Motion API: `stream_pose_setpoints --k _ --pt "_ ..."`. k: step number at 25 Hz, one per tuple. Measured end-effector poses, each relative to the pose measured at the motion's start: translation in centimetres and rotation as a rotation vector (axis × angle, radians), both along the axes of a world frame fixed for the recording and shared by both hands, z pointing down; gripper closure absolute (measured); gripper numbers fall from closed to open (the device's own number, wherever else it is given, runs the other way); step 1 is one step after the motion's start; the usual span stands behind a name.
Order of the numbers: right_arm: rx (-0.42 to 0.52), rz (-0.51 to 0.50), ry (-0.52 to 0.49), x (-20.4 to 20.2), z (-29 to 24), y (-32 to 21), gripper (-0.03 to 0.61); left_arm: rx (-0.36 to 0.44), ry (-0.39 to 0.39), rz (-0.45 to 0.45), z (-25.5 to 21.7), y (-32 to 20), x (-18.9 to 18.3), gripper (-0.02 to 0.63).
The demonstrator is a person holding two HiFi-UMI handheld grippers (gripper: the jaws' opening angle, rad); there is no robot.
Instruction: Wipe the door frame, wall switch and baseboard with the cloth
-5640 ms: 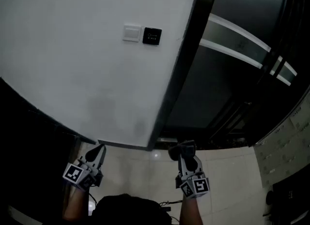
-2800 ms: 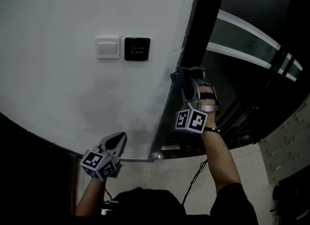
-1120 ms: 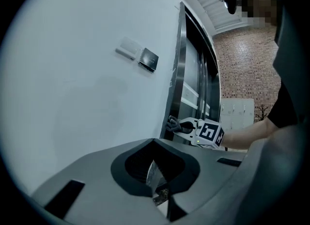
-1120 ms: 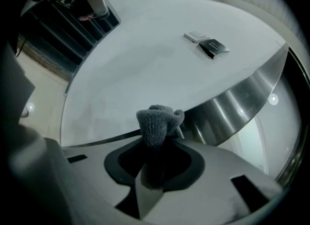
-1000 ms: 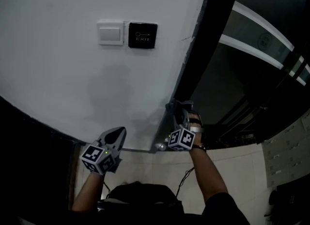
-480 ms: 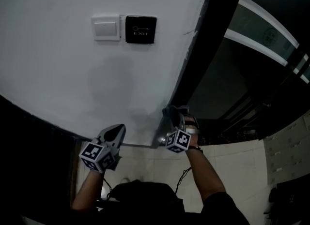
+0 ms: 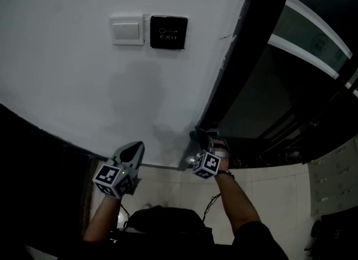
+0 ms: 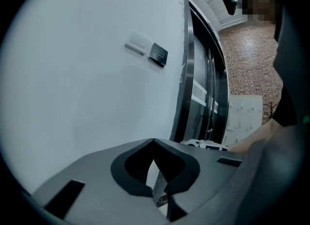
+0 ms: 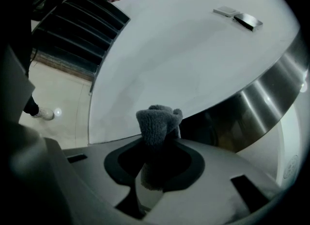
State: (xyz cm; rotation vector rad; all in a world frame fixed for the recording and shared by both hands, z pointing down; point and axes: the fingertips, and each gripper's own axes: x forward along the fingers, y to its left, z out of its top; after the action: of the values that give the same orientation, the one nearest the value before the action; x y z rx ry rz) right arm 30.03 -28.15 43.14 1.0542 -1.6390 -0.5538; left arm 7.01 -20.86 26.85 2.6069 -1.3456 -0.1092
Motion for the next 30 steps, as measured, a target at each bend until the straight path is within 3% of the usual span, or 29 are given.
stream_pose_setpoints --k 4,21,30 --pt "-0.013 -0.007 0.008 -0.1 0.9 0.0 0.485 0.004 0.000 -0.050 0.1 -0.7 -1.1 0.624" --pt "-0.189 -0.079 0.068 -1.3 3.9 0.2 0.486 0.022 -0.013 -0.048 -0.2 -1.3 -1.5 0.624" --pt "-0.247 -0.037 0.076 -0.9 5.2 0.4 0.486 0.010 -0.021 -0.065 0.3 0.4 -2.2 0.624"
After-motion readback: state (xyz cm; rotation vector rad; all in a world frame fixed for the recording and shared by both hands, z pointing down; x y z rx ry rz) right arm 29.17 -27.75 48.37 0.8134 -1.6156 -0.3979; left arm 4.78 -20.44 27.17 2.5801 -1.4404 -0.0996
